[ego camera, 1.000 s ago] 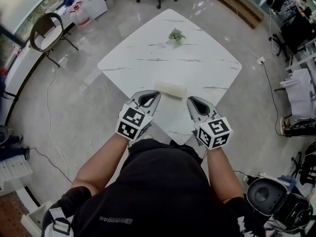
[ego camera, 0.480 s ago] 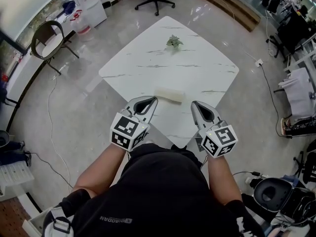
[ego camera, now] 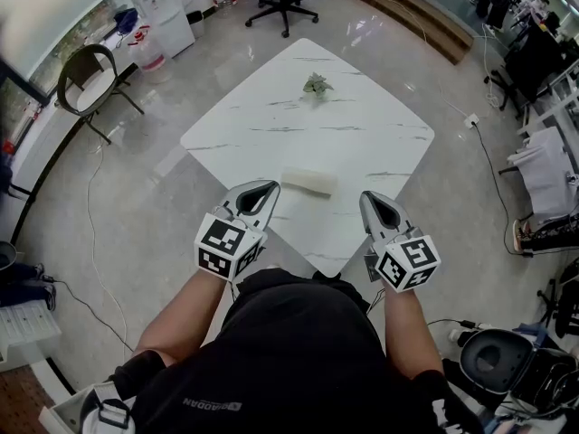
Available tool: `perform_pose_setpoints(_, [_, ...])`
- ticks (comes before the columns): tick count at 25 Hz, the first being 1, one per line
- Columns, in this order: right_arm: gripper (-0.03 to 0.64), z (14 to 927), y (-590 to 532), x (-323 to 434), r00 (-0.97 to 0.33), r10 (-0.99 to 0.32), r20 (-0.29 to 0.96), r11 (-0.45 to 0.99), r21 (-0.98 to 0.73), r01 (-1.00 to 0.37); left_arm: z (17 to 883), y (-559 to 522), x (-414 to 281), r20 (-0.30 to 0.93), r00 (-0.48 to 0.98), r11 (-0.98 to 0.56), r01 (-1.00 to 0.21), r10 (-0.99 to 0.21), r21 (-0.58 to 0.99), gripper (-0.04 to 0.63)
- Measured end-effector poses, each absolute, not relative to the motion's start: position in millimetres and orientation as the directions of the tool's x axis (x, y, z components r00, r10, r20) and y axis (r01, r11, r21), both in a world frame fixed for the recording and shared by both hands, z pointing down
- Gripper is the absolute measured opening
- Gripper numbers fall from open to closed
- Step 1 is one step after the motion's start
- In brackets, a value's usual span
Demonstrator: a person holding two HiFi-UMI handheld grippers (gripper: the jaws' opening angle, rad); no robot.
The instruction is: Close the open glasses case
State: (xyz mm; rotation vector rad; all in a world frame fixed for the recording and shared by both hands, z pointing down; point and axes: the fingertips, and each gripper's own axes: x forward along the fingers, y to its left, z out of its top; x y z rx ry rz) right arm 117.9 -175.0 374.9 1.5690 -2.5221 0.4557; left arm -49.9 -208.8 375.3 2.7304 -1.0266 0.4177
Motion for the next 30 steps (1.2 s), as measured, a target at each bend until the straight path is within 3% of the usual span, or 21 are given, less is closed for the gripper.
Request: perform_pose_setpoints(30, [0.002, 381.3, -172.9, 108.8, -0.453, -0.836, 0.309, 0.434, -0.134, -0.891, 371.6, -203.4, -53.4, 0.313, 0.729, -0.752, -0.656, -0.609, 0.065, 0.005])
